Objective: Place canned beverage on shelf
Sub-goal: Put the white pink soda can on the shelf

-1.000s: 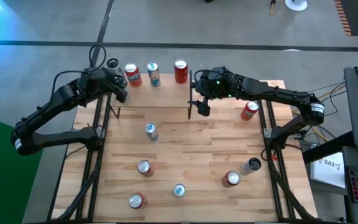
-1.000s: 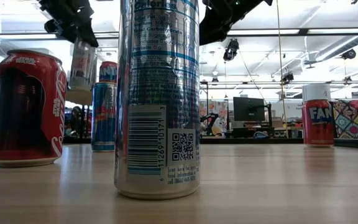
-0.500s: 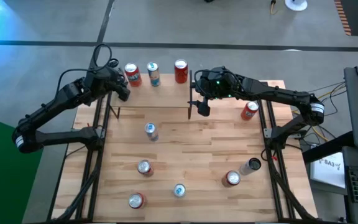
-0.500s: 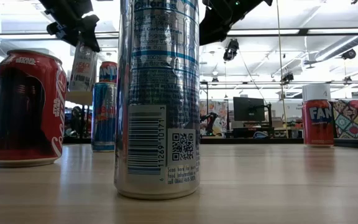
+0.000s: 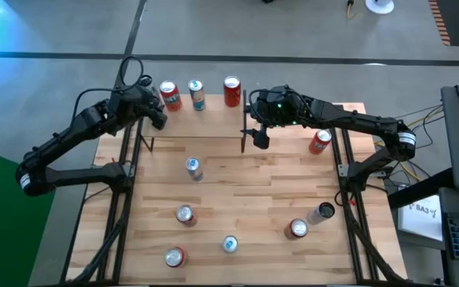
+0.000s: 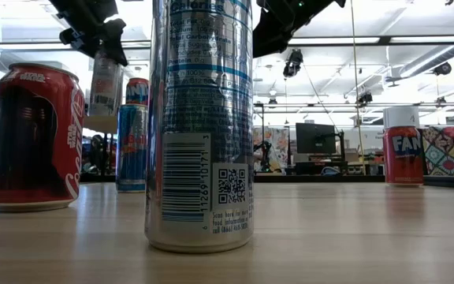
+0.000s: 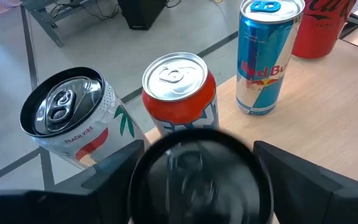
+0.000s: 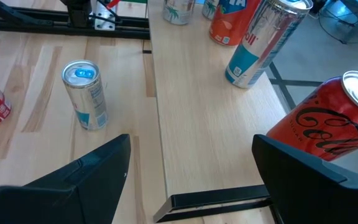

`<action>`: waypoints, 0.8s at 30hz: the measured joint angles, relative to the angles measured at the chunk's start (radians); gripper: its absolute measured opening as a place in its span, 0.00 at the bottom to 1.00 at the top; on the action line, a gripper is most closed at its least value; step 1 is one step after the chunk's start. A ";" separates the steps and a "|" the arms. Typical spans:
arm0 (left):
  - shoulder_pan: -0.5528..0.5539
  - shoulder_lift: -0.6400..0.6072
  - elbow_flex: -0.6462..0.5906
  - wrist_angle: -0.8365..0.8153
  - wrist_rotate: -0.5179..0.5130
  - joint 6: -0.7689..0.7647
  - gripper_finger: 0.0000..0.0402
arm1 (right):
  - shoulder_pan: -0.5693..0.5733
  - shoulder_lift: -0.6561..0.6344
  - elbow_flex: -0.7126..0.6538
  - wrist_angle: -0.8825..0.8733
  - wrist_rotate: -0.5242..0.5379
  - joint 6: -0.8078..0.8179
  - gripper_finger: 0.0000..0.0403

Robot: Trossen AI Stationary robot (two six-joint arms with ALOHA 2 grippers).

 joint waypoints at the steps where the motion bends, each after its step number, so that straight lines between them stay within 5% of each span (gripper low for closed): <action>1: 0.000 0.000 0.000 0.000 -0.001 0.000 0.72 | 0.000 0.000 0.000 0.000 0.000 0.002 0.81; 24: 0.000 -0.013 -0.001 0.021 -0.049 0.008 0.77 | 0.000 0.000 0.000 0.000 0.000 0.002 0.81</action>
